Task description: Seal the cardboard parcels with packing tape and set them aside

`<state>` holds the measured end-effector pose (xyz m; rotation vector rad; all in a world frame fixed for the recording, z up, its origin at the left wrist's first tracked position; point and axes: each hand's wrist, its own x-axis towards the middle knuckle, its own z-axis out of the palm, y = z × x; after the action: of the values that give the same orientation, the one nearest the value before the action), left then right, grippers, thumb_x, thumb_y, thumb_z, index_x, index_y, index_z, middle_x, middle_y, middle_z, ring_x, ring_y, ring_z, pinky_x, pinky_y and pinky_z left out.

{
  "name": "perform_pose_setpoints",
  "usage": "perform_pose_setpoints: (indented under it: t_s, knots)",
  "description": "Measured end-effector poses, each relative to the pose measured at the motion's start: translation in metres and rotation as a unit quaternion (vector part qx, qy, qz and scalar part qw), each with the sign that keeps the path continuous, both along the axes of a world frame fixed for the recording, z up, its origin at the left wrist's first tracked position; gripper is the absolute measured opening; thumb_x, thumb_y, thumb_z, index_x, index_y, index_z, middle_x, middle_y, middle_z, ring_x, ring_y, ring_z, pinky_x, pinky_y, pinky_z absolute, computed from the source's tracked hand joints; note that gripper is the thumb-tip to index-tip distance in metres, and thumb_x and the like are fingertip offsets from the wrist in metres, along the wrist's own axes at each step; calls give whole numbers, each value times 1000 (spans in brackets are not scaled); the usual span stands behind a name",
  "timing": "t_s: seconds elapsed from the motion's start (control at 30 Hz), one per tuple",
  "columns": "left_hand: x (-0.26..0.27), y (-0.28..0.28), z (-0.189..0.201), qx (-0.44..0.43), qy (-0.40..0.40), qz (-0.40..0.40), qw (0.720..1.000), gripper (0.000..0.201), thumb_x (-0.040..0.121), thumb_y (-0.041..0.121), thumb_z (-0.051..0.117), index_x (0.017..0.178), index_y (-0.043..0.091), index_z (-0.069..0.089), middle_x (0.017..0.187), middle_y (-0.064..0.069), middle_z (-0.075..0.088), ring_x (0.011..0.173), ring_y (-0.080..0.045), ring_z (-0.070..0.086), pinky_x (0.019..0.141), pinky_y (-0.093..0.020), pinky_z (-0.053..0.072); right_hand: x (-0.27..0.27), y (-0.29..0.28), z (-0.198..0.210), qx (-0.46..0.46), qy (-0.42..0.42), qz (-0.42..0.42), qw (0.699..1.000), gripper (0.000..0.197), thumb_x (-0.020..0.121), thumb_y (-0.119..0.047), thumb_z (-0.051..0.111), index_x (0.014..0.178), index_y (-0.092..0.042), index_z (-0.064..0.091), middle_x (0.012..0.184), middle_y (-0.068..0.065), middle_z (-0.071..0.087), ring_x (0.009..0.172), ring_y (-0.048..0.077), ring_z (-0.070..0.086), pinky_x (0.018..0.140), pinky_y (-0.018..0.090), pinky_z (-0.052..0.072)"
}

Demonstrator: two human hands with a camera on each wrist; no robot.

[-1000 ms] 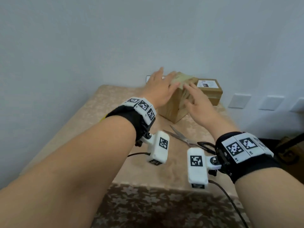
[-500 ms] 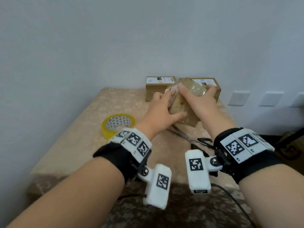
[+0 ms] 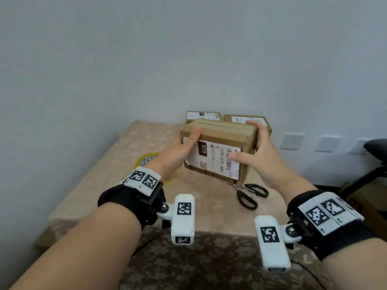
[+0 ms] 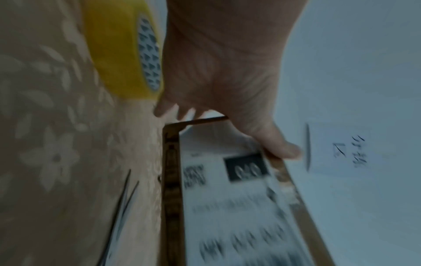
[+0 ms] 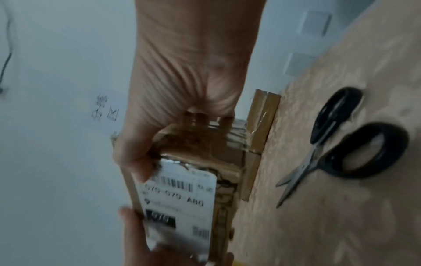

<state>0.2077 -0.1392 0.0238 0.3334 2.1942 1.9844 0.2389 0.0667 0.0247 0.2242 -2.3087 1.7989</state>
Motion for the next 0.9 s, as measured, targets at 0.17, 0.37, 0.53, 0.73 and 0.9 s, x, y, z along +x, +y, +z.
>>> perform_pose_setpoints:
  t_s: [0.17,0.37,0.53,0.73,0.9]
  knots:
    - [0,-3,0,-10,-48,-88,995,48,74,44,76,115,24,62,111,-3,70,109,-26,64,100,-52,44,-6,-1,3,-182,-51,-20,982,74,89,-18,63,149,-37,24,112,-1,70,96,17,70,81,40,57]
    - [-7,-11,7,50,-81,-76,993,55,86,31,65,135,37,39,106,3,72,95,-17,69,82,-42,56,-22,-6,9,-248,-81,-39,965,57,99,-37,48,148,-44,20,104,-8,73,98,15,69,80,38,56]
    - [-26,-31,12,77,-50,66,994,33,96,37,49,129,32,47,110,6,69,97,-12,67,82,-41,57,-49,-52,8,-59,-78,-60,993,78,88,-45,61,150,-39,13,150,-3,37,132,18,41,111,46,33]
    - [-107,-86,38,-2,-2,202,979,46,92,50,49,125,19,38,123,-2,52,102,-16,60,72,-39,60,-126,-103,34,84,-16,-6,996,70,94,-23,58,147,-26,13,134,1,53,97,10,58,77,18,50]
    - [-181,-120,33,-49,-28,209,976,73,69,58,66,126,17,44,131,-4,43,110,-17,56,69,-32,60,-192,-137,33,241,-31,21,970,80,87,-40,66,151,-25,21,141,4,37,114,18,47,71,16,40]
